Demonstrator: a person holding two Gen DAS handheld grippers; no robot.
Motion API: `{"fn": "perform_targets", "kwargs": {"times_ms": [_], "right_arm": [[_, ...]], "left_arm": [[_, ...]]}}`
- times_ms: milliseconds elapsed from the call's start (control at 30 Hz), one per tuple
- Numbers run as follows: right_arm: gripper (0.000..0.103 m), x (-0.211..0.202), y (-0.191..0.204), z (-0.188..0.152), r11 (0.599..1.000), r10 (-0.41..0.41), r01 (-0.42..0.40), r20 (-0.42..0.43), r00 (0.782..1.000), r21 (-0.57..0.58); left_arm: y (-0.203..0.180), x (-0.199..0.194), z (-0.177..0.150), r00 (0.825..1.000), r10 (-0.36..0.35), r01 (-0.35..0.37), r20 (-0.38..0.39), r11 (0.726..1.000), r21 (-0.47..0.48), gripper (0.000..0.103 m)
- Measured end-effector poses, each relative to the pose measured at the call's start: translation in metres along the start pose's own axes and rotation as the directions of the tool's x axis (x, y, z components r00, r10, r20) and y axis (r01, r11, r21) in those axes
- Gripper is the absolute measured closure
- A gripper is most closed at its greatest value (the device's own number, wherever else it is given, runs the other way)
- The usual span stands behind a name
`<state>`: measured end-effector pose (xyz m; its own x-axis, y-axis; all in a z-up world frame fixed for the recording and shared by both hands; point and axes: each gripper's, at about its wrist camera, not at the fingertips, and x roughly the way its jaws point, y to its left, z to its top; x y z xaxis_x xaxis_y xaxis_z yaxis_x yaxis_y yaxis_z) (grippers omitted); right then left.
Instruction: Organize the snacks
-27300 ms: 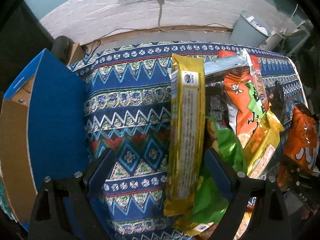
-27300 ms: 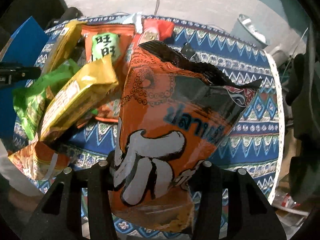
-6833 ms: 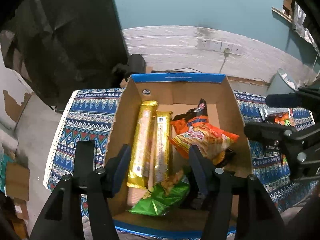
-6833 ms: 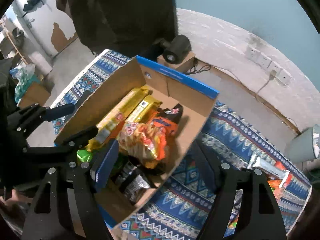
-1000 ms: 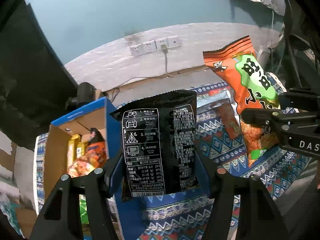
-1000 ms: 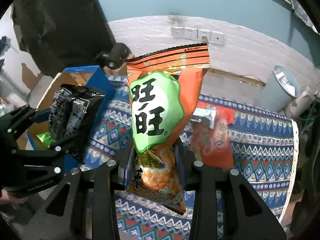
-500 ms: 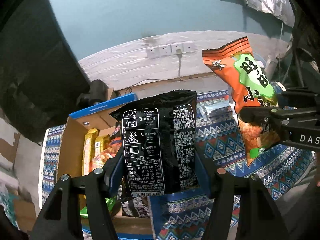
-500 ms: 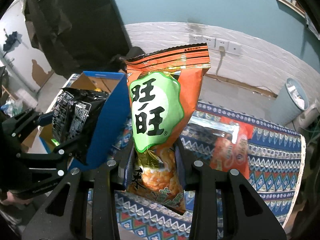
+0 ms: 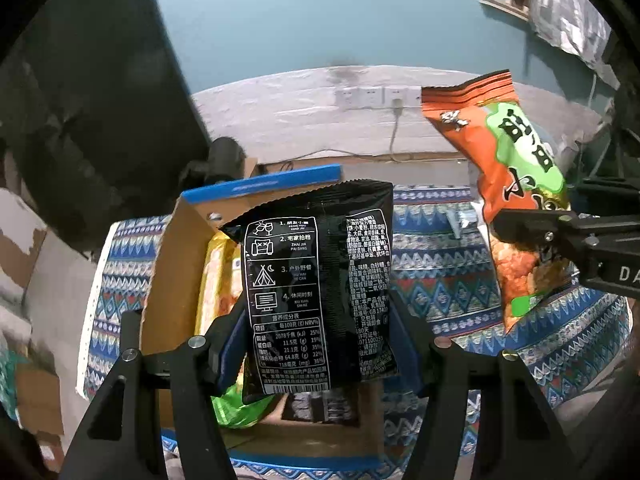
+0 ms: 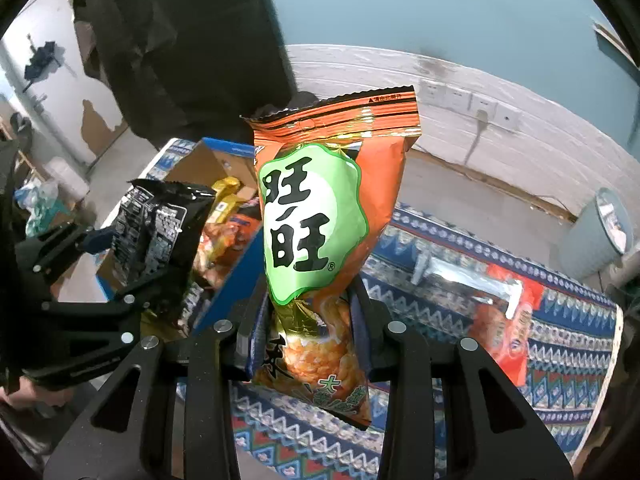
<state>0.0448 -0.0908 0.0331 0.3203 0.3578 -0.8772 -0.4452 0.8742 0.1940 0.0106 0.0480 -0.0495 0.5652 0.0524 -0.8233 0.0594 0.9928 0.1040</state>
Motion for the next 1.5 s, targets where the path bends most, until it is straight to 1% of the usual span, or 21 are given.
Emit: {"fn": "perform_targets", "kwargs": {"times_ms": [333,533,900,1033,1133,1167,1200,1233,1333,1367,1433,1500], "right_arm": [[0.068,0.025,0.043,0.023,0.998,0.034,-0.035,-0.022,0.999,-0.058],[0.068,0.043,0.071,0.038,0.993,0.067,-0.071,-0.038,0.997,-0.097],[0.068,0.083,0.105,0.055,0.984,0.123,-0.134,-0.103,0.987,-0.116],[0.066,0.090,0.109,0.061,0.984,0.131,-0.142,-0.108,0.985,-0.107],[0.066,0.088,0.108,0.063,0.985,0.134,-0.143,-0.093,0.987,-0.095],[0.064,0.086,0.107,0.063,0.985,0.141,-0.148,-0.086,0.986,-0.088],[0.056,0.086,0.109,0.064,0.985,0.141,-0.148,-0.081,0.987,-0.085],[0.052,0.085,0.108,0.065,0.986,0.140,-0.146,-0.075,0.987,-0.084],[0.050,0.081,0.105,0.064,0.987,0.134,-0.139,-0.069,0.989,-0.083],[0.049,0.080,0.103,0.063,0.987,0.133,-0.138,-0.068,0.989,-0.082],[0.042,0.077,0.100,0.062,0.988,0.126,-0.131,-0.067,0.990,-0.079],[0.040,0.075,0.097,0.059,0.989,0.120,-0.125,-0.067,0.991,-0.075]], "left_arm": [[0.059,0.010,-0.013,0.999,0.028,-0.031,-0.030,0.993,-0.111,0.039],[0.084,0.013,-0.019,0.998,0.039,-0.047,-0.048,0.986,-0.162,0.039],[0.111,0.026,-0.027,0.994,0.067,-0.085,-0.086,0.972,-0.218,0.038],[0.117,0.031,-0.028,0.993,0.060,-0.084,-0.104,0.967,-0.241,0.038],[0.121,0.033,-0.029,0.992,0.061,-0.089,-0.115,0.963,-0.254,0.038],[0.120,0.033,-0.028,0.991,0.062,-0.091,-0.118,0.963,-0.255,0.038],[0.121,0.033,-0.028,0.990,0.066,-0.096,-0.123,0.962,-0.256,0.037],[0.121,0.033,-0.028,0.989,0.073,-0.104,-0.127,0.961,-0.257,0.034],[0.121,0.030,-0.027,0.989,0.085,-0.113,-0.119,0.959,-0.259,0.027],[0.120,0.028,-0.027,0.990,0.088,-0.115,-0.114,0.959,-0.258,0.026],[0.118,0.025,-0.026,0.991,0.088,-0.112,-0.101,0.960,-0.255,0.025],[0.114,0.023,-0.023,0.992,0.084,-0.105,-0.092,0.964,-0.246,0.024]]}}
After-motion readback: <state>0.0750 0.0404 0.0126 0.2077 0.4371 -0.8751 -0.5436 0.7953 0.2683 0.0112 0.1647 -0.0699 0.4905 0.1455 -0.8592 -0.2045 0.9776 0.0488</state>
